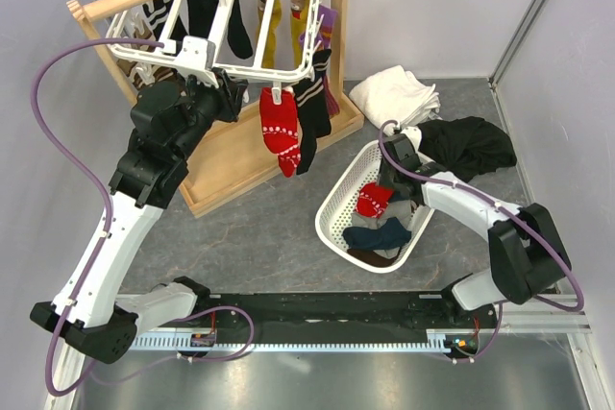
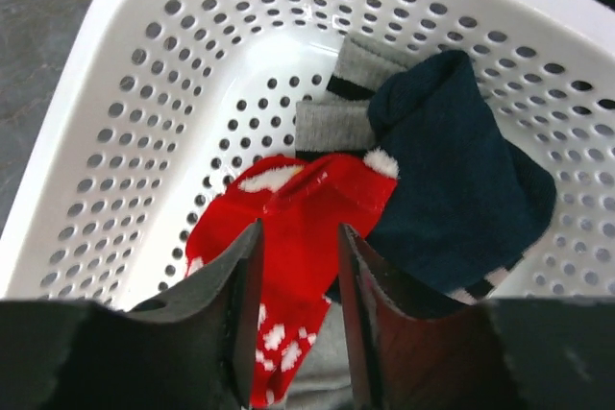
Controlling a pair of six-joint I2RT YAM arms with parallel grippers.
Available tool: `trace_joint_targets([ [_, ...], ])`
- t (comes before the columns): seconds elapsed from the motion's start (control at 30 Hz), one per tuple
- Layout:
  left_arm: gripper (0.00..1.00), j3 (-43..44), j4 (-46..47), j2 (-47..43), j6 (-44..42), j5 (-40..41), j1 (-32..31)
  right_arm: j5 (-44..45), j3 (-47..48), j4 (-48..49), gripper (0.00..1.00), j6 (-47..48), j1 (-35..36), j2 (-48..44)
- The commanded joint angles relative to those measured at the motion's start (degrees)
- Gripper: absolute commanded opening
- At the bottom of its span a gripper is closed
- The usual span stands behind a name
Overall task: Clip the socks to the hanger
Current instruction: Pick up the sock from the bin.
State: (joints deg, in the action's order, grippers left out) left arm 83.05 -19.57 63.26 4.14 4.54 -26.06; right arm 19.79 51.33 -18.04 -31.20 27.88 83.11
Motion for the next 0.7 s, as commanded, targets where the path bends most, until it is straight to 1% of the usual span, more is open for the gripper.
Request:
trace_joint_targets([
  [0.0, 0.02, -0.78, 0.06, -0.07, -1.15, -1.64, -0.04, 0.60, -0.79, 5.91, 0.38, -2.37, -1.07, 1.70],
  [0.2, 0.02, -0.87, 0.15, 0.19, -1.07, -1.90, 0.05, -0.81, 0.26, 6.79, 0.31, -1.93, -1.69, 6.26],
  [0.4, 0.02, -1.13, 0.15, 0.19, -0.98, -1.90, 0.05, -1.42, 1.14, 7.49, 0.31, -0.01, -2.13, 10.83],
  [0.53, 0.02, -1.31, 0.24, 0.19, -0.98, -1.99, 0.05, -2.74, 4.38, 8.55, 0.35, 2.71, -2.13, 13.56],
  [0.63, 0.02, -1.31, 0.15, 0.10, -0.98, -2.08, 0.05, -5.01, 8.07, 8.46, 0.44, 5.00, -2.13, 14.53],
  [0.67, 0.02, -1.31, 0.15, 0.02, -0.98, -2.07, 0.05, -5.72, 8.78, 8.38, 0.50, 5.71, -2.13, 14.27],
])
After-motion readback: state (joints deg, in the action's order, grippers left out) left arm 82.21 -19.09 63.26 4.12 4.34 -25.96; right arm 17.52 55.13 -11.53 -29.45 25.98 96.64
